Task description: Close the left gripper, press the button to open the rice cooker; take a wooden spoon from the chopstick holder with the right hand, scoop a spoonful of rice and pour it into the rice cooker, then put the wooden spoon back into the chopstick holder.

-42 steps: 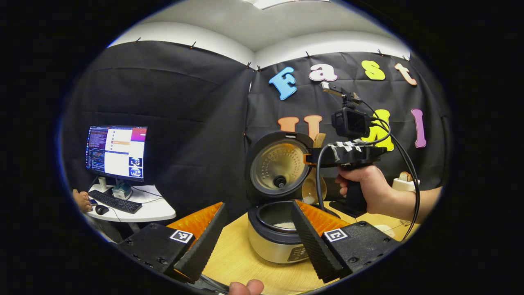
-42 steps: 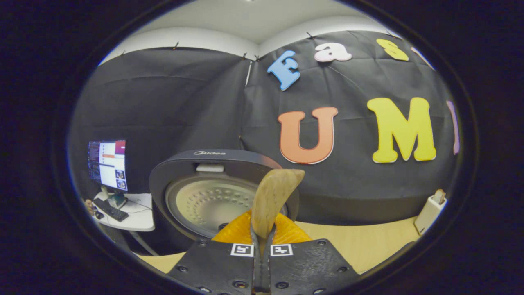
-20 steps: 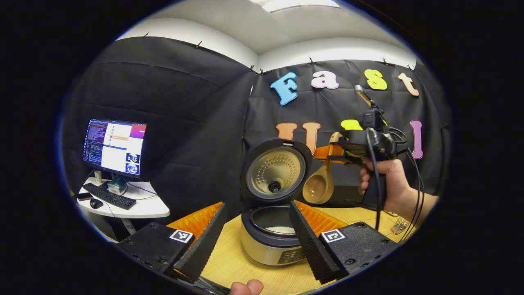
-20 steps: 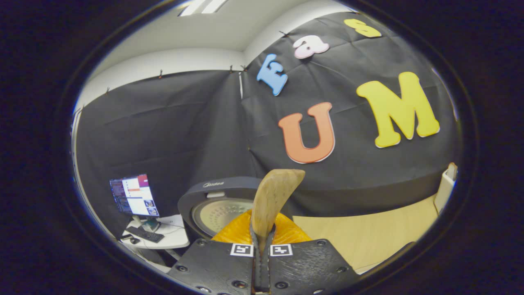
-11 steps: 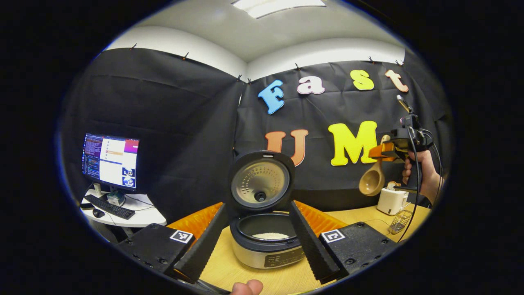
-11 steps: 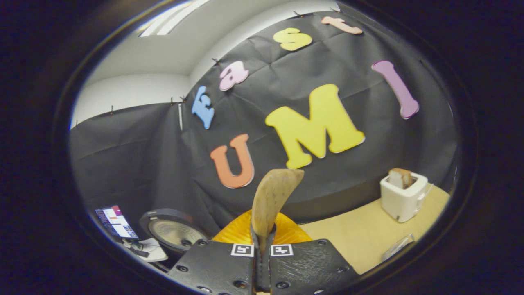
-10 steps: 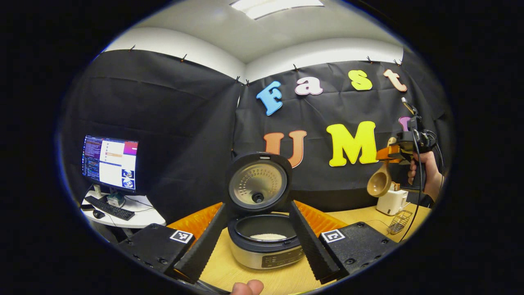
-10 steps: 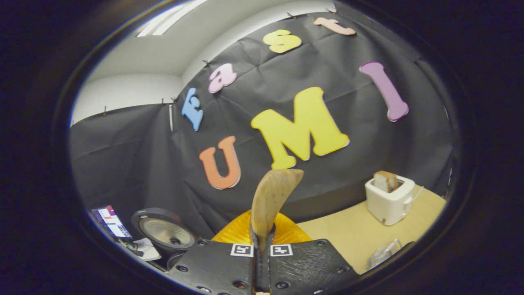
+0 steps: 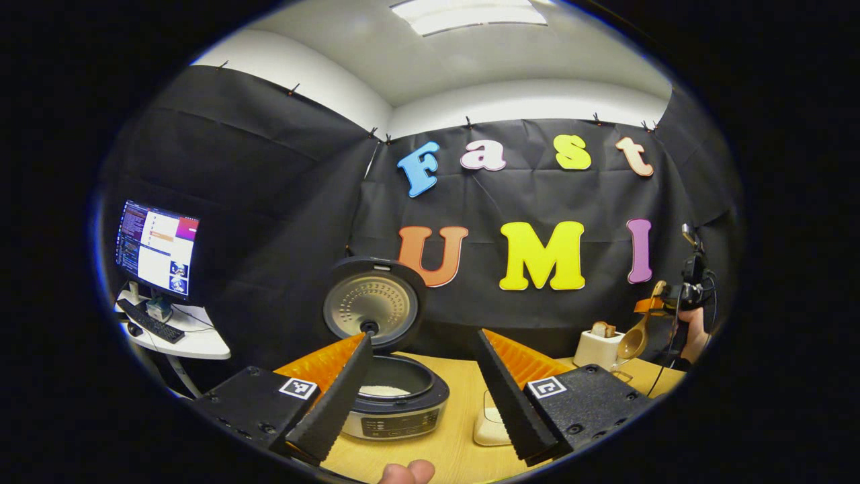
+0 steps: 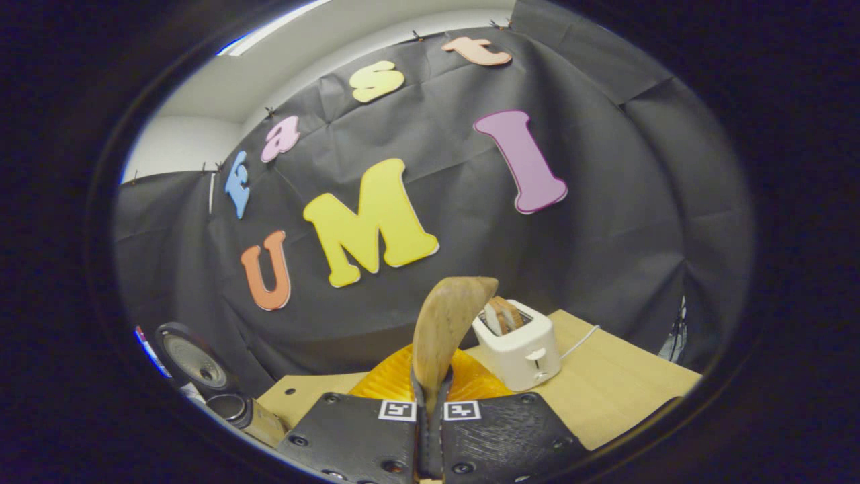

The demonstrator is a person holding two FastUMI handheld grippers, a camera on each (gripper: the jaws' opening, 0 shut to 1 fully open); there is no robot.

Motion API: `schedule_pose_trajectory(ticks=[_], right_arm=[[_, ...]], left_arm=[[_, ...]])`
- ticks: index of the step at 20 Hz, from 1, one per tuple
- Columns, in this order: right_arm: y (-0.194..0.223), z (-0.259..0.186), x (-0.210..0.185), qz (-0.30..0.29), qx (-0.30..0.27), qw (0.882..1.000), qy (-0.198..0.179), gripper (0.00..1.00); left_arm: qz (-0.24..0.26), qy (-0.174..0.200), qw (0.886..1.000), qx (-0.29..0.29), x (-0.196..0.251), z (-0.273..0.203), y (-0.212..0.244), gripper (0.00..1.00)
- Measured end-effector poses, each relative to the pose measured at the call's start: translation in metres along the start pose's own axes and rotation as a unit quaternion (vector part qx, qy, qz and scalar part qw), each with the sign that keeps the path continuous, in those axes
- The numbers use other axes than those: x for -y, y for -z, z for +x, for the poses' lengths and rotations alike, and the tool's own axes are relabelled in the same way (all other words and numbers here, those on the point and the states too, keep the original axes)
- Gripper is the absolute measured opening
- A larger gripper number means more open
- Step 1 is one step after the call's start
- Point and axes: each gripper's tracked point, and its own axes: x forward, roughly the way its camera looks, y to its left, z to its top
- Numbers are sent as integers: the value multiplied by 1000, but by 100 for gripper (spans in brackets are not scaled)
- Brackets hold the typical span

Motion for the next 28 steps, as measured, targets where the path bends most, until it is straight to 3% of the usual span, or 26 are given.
schedule_pose_trajectory(ticks=[7, 15, 22, 23, 24, 27, 28], right_arm=[[44, 32, 40, 11, -19, 1000, 13, 0], [88, 49, 49, -60, -13, 998, 19, 1], [115, 56, 61, -59, -42, 997, 30, 5], [115, 55, 62, -57, -41, 997, 30, 7], [116, 53, 64, -57, -43, 997, 32, 10], [104, 46, 75, -59, -30, 997, 45, 22], [95, 42, 78, -63, -16, 997, 49, 40]], left_arm=[[37, -7, 999, -6, 7, -11, -10, 98], [57, -18, 998, -18, 6, -15, -12, 100], [93, -39, 995, -1, -12, -4, -35, 97], [93, -40, 995, 6, -13, 0, -41, 89], [97, -45, 994, 15, -18, 4, -46, 97], [108, -69, 992, 17, -39, 18, -51, 99], [106, -70, 992, 14, -40, 23, -52, 99]])
